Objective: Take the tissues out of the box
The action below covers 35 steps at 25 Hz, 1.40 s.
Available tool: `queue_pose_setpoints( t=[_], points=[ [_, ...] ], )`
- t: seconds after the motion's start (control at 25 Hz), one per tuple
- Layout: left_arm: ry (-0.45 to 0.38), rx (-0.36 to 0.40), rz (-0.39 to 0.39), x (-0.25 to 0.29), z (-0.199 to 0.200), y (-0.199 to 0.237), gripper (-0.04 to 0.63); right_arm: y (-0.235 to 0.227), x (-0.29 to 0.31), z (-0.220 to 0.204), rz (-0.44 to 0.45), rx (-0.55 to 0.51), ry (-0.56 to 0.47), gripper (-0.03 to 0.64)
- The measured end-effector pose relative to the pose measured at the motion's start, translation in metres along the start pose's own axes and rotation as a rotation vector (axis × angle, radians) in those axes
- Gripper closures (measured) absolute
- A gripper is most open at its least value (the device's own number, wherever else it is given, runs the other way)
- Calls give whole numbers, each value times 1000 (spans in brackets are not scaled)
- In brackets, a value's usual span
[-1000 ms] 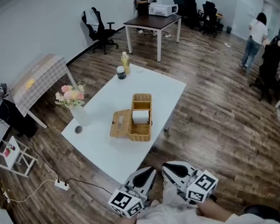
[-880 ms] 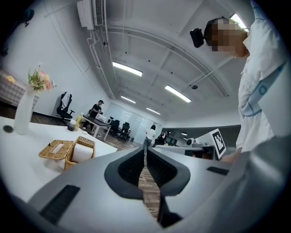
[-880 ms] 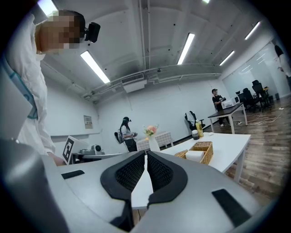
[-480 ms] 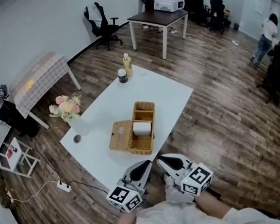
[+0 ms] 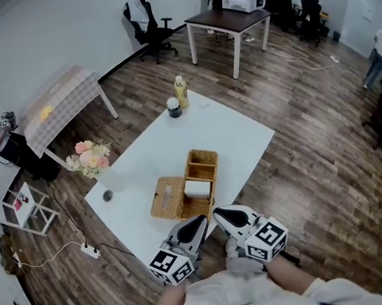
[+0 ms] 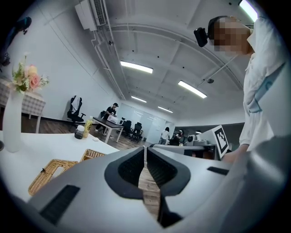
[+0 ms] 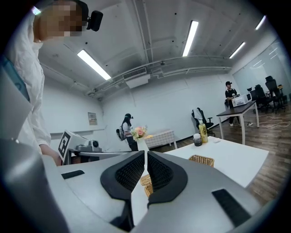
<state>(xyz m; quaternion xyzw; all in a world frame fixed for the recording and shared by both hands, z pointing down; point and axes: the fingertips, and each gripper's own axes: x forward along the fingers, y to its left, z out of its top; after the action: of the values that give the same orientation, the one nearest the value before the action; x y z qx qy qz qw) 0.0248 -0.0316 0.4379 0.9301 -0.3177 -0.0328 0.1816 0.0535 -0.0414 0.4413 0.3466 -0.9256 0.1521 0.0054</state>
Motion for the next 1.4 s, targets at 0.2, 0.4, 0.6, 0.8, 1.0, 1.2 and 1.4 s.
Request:
queue_pose_setpoints(
  t=[0.2, 0.4, 0.6, 0.8, 1.0, 1.2, 1.4],
  points=[
    [-23, 30, 45, 21, 16, 19, 575, -21, 17, 7, 41, -44, 36, 577],
    [-34, 29, 104, 32, 20, 39, 575, -36, 29, 2, 81, -80, 80, 577],
    [-67, 22, 159, 39, 22, 52, 575, -47, 40, -9, 145, -114, 140, 577],
    [-101, 10, 213, 42, 27, 66, 575, -59, 51, -22, 182, -176, 207, 577],
    [-107, -7, 241, 36, 26, 79, 575, -70, 65, -32, 193, -206, 253, 575],
    [-87, -27, 246, 32, 25, 94, 575, -78, 81, -46, 186, -219, 314, 479],
    [-68, -37, 233, 29, 26, 112, 575, -84, 99, -54, 158, -248, 358, 457]
  ],
)
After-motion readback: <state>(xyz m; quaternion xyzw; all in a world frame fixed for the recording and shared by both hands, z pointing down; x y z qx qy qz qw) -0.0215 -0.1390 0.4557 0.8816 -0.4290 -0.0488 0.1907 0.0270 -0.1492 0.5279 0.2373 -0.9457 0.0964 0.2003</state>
